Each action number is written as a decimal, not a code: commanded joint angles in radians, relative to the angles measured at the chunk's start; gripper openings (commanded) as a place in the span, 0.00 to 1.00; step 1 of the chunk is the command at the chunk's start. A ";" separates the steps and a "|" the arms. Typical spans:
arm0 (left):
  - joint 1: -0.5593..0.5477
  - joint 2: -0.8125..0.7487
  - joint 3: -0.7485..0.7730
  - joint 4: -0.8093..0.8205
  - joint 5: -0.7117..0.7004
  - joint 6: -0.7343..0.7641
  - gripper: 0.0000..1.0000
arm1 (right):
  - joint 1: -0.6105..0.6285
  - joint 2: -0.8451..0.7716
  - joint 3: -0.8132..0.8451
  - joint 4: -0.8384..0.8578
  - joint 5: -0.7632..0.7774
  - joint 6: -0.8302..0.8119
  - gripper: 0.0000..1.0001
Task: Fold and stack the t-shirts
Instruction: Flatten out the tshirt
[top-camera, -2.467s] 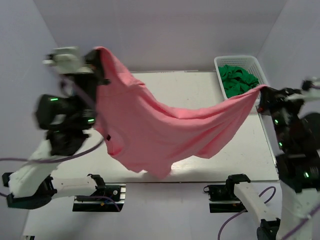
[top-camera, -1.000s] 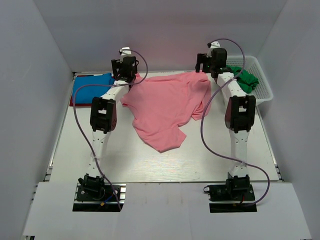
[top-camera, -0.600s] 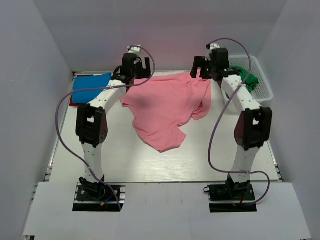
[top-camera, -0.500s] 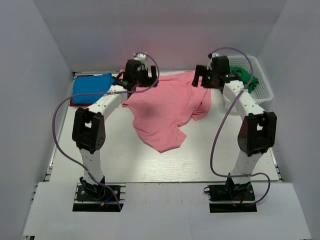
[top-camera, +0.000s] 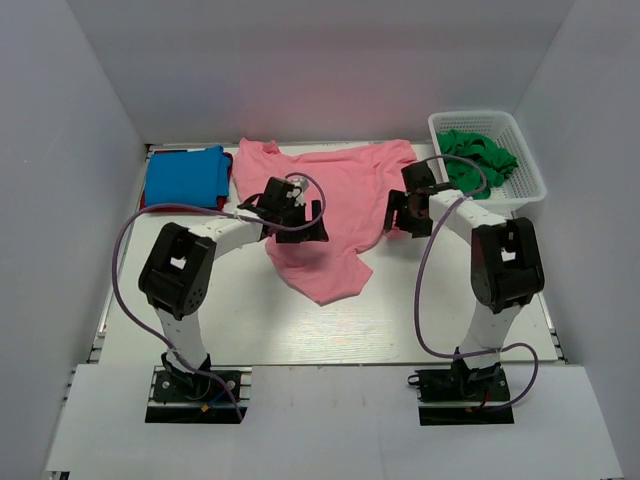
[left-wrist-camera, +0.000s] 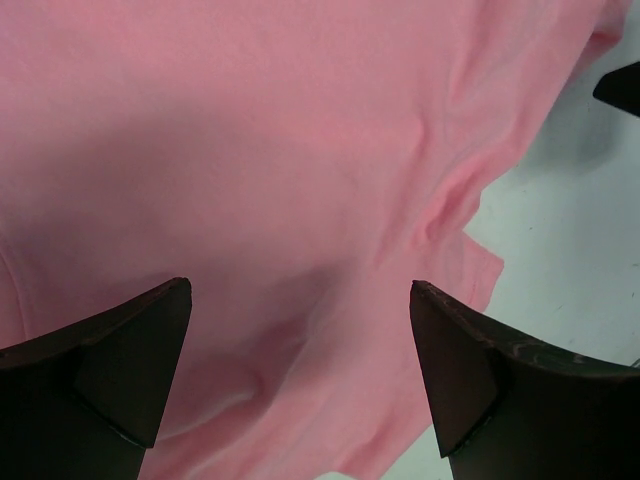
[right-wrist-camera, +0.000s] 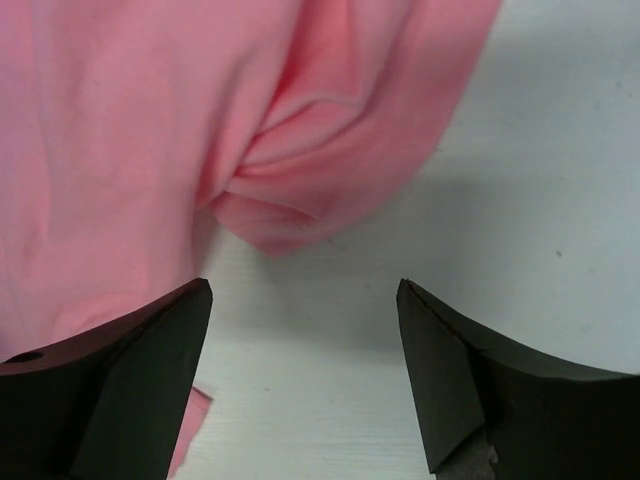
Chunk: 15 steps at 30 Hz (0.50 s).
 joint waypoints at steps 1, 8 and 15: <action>-0.005 -0.069 -0.067 0.041 0.010 -0.037 1.00 | 0.035 0.031 0.025 0.090 0.046 0.048 0.78; 0.005 -0.102 -0.129 0.041 -0.022 -0.083 1.00 | 0.063 0.121 0.051 0.117 0.106 0.069 0.55; 0.005 -0.062 -0.175 0.087 -0.004 -0.125 1.00 | 0.069 0.171 0.048 0.092 0.194 0.123 0.03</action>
